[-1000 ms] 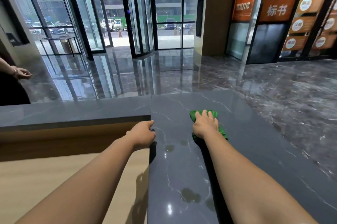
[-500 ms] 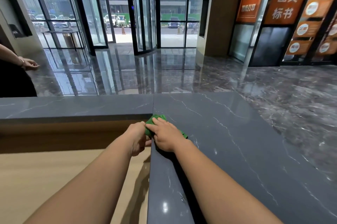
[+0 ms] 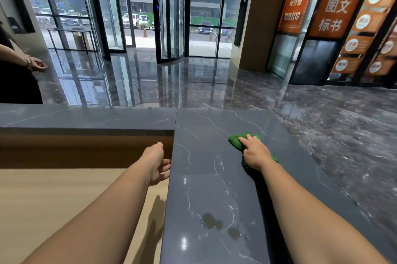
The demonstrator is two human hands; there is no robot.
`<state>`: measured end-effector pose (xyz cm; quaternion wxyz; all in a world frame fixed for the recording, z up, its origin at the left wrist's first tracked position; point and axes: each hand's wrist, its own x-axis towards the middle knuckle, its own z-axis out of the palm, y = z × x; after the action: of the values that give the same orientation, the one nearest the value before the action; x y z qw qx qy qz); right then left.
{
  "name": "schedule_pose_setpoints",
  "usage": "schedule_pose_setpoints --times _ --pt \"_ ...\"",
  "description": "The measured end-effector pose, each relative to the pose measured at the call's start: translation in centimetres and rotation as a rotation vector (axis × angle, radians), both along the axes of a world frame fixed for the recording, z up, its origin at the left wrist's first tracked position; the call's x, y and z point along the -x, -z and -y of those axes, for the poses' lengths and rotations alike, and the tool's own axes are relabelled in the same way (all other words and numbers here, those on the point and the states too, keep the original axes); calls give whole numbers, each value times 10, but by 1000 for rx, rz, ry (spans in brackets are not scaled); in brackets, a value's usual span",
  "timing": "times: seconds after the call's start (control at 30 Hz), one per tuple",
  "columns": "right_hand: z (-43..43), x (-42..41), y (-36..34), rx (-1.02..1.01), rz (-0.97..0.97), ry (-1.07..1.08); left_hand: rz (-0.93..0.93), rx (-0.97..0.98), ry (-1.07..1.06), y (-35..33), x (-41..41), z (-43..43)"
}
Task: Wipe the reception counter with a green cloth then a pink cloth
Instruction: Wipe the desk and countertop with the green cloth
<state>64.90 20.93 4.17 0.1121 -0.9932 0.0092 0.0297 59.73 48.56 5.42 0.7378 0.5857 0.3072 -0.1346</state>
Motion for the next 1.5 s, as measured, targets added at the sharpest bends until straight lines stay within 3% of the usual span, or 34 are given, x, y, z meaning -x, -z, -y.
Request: schedule_pose_setpoints --times 0.17,0.43,0.63,1.03,1.27,1.5 --pt "-68 8 4 -1 65 82 32 43 25 3 4 -4" --pt "-189 45 2 -77 45 -317 92 7 -2 -1 5 -2" --pt "-162 51 -4 -35 27 -505 44 27 -18 -3 10 -1" --pt "-22 43 -1 -2 11 -90 -70 -153 128 -18 43 -4" --pt "-82 61 -2 -47 59 92 -20 -73 90 -18 55 -2" --pt "-175 88 0 -100 72 -131 23 -45 61 -17 57 -2"
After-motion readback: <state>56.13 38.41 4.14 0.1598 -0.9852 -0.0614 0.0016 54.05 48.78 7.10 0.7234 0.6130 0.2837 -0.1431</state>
